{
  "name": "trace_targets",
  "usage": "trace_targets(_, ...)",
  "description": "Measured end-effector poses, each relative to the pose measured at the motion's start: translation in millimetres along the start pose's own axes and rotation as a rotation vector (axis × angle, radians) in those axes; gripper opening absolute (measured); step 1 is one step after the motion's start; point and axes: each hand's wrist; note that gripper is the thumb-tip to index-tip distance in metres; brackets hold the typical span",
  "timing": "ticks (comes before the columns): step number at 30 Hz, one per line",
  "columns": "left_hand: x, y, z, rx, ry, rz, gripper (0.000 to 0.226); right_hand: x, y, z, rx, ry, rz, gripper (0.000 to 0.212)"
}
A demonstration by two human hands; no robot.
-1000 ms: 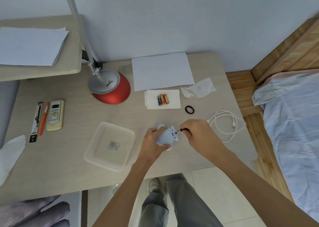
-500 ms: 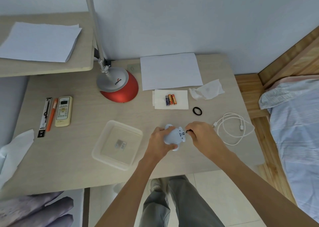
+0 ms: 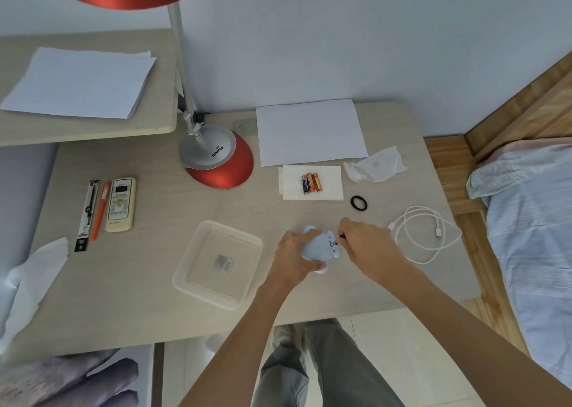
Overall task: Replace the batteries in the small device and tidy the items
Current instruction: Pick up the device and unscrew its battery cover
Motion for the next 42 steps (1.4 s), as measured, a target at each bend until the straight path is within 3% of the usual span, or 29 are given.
trace_targets(3, 1.2, -0.3, -1.2, -0.005, 0.016, -0.001, 0.080, 1.6, -2.4, 2.3, 0.001, 0.031, 0.066, 0.034)
trace_targets(6, -0.8, -1.2, -1.5, -0.018, 0.028, -0.008, 0.081, 3.9, -1.3, 2.8, 0.058, 0.028, 0.093, 0.043)
trace_targets(12, -3.3, -3.7, -1.0, -0.014, 0.021, -0.016, 0.083, 13.4, 5.3, 2.7, 0.008, -0.082, -0.013, 0.014)
trace_targets(19, -2.1, -3.9, -1.6, -0.019, 0.020, -0.025, 0.084, 11.3, 5.1, 9.4, 0.058, -0.057, 0.118, 0.040)
trace_targets(24, -0.2, -4.2, -3.5, -0.023, 0.002, -0.024, 0.083, 8.7, 7.2, 5.8, 0.030, -0.101, 0.027, 0.015)
trace_targets(34, 3.1, -4.6, -3.3, -0.023, -0.045, -0.033, 0.085, 5.5, 2.1, 8.9, 0.019, 0.039, 0.125, 0.038)
trace_targets(39, 8.0, -6.7, -3.7, -0.044, -0.061, -0.044, 0.082, 7.4, 12.5, 12.9, 0.024, -0.021, 0.032, 0.010)
trace_targets(42, 12.7, -5.8, -2.9, -0.048, -0.084, -0.035, 0.082, 4.0, 11.8, 16.0, 0.004, 0.043, 0.047, 0.011)
Point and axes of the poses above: each hand's wrist, its own y-axis away from the middle knuckle, its own z-axis out of the palm, x = y × z, and after that the axes turned 6 degrees about -z, right-handed
